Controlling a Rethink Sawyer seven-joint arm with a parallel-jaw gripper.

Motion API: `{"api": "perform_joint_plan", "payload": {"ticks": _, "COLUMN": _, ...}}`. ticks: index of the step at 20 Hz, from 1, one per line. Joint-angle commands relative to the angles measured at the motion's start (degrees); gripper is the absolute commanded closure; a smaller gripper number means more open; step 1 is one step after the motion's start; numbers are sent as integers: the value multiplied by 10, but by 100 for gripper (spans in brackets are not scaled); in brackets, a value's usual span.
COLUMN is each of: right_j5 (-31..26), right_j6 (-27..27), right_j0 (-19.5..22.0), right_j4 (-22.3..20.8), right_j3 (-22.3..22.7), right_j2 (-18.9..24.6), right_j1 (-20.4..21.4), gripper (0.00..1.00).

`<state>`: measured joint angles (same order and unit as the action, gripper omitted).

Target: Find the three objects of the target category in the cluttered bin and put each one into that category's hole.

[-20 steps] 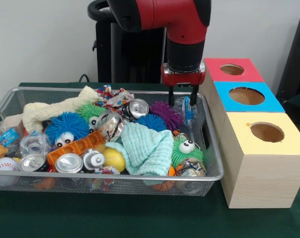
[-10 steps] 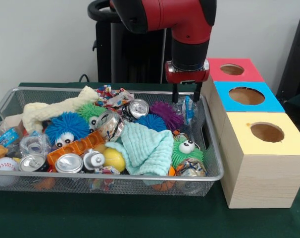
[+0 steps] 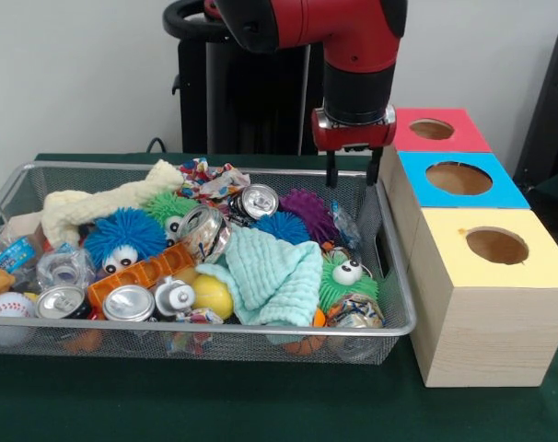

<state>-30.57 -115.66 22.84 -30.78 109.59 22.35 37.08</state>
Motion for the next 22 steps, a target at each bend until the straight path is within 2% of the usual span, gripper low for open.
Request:
{"api": "perform_joint_plan", "payload": {"ticks": 1, "right_j5": -44, "right_j6": 114, "right_j0": 22, "right_j4": -51, "right_j3": 39, "right_j2": 38, "right_j1": 4, "gripper": 0}}
{"api": "perform_joint_plan", "payload": {"ticks": 10, "right_j5": -25, "right_j6": 94, "right_j0": 22, "right_j4": -74, "right_j3": 24, "right_j2": 34, "right_j1": -14, "gripper": 0}}
{"api": "perform_joint_plan", "payload": {"ticks": 17, "right_j5": 81, "right_j6": -7, "right_j0": 7, "right_j4": -82, "right_j3": 11, "right_j2": 12, "right_j1": -29, "gripper": 0}}
{"api": "perform_joint_plan", "payload": {"ticks": 22, "right_j5": 110, "right_j6": -24, "right_j0": 5, "right_j4": -76, "right_j3": 13, "right_j2": 8, "right_j1": -25, "gripper": 0}}
